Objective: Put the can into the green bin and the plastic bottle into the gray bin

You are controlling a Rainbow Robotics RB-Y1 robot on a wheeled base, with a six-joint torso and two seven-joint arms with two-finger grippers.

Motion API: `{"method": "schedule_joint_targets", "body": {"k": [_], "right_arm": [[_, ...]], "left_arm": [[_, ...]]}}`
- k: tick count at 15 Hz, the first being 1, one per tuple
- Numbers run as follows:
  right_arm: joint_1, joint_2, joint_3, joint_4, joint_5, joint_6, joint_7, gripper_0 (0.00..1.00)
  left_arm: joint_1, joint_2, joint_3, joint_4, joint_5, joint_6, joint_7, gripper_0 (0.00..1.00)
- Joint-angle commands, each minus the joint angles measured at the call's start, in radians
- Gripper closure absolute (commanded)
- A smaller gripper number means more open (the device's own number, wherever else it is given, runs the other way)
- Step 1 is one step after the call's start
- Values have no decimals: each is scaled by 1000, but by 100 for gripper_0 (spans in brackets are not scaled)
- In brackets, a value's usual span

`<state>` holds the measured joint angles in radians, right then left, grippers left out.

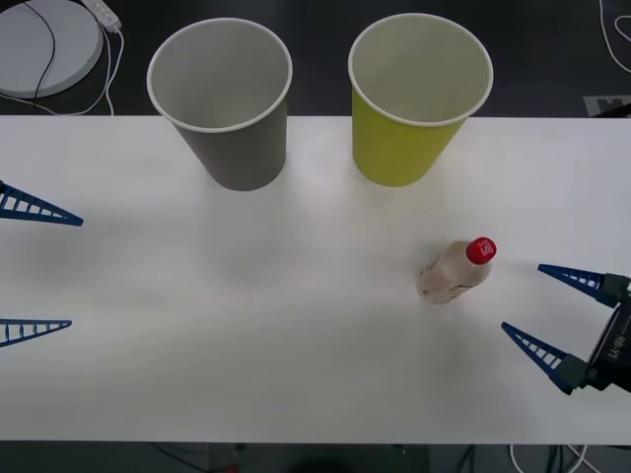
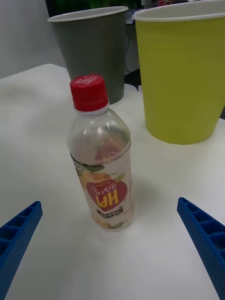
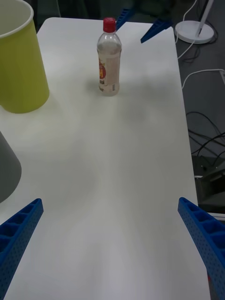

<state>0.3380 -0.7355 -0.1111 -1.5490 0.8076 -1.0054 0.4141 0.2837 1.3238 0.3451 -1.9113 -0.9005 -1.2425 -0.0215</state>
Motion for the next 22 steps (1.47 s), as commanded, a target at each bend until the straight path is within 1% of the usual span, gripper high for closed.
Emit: {"method": "schedule_joint_targets", "body": {"k": [1, 5, 9, 16, 22], "right_arm": [[-25, 22, 10, 1, 28, 10, 14, 0], [-56, 33, 48, 3, 31, 41, 34, 0], [-86, 47, 64, 3, 74, 65, 43, 0], [-136, 48, 136, 3, 74, 125, 52, 0], [-175, 50, 177, 3, 88, 165, 42, 0]], "left_arm": [[0, 0, 0, 0, 0, 0, 0, 0], [0, 0, 0, 0, 0, 0, 0, 0], [0, 0, 0, 0, 0, 0, 0, 0], [0, 0, 0, 0, 0, 0, 0, 0], [0, 0, 0, 0, 0, 0, 0, 0]]}}
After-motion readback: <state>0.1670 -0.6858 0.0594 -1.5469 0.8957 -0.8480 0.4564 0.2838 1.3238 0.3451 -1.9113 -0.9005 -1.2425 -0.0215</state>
